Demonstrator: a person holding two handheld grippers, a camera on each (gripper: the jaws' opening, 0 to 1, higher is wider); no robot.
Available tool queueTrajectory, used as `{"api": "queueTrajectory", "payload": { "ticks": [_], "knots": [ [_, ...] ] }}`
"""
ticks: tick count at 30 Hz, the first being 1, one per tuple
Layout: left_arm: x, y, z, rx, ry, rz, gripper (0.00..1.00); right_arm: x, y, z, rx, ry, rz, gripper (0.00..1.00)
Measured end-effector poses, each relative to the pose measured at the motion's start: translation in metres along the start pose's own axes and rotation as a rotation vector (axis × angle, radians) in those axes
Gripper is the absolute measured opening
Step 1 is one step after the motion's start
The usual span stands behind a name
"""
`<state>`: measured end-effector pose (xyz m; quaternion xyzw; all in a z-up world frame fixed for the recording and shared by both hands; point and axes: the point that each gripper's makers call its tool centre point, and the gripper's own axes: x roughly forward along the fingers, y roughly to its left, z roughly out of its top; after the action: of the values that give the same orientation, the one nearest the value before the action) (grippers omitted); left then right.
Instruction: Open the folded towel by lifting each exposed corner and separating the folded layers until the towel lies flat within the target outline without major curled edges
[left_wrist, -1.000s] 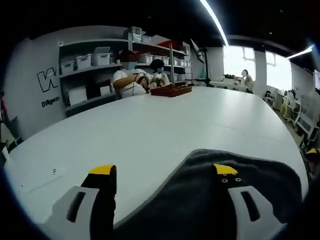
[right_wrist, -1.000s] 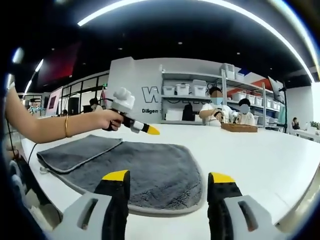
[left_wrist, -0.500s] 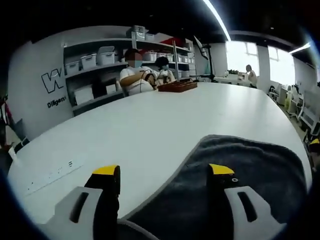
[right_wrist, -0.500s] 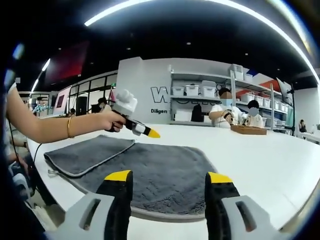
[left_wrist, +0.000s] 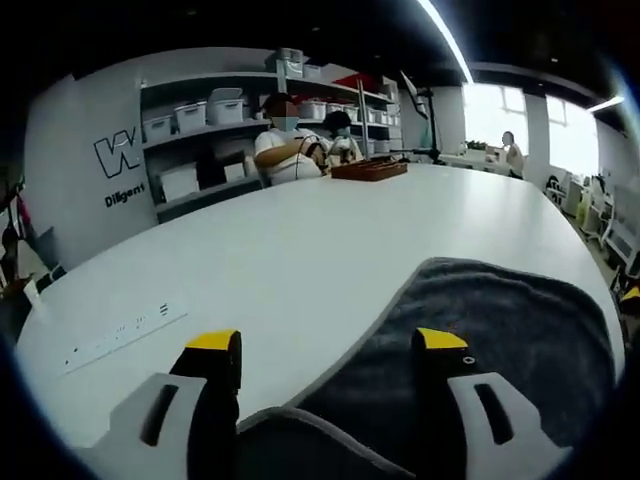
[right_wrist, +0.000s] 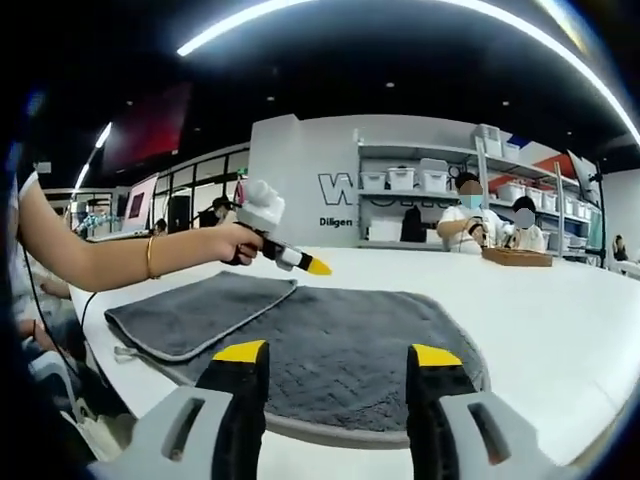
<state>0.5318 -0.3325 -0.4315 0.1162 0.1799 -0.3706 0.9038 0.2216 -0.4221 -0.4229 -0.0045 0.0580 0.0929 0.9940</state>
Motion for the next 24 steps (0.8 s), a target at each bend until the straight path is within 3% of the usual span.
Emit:
{"api": "queueTrajectory", "payload": {
  "ticks": [12, 24],
  "knots": [
    [-0.014, 0.014, -0.017, -0.045, 0.005, 0.001, 0.67, 0.01, 0.034, -0.01, 0.033, 0.019, 0.084, 0.51],
    [-0.025, 0.022, -0.024, -0.08, -0.005, -0.001, 0.67, 0.02, 0.074, -0.013, 0.088, 0.025, 0.181, 0.48]
  ]
}}
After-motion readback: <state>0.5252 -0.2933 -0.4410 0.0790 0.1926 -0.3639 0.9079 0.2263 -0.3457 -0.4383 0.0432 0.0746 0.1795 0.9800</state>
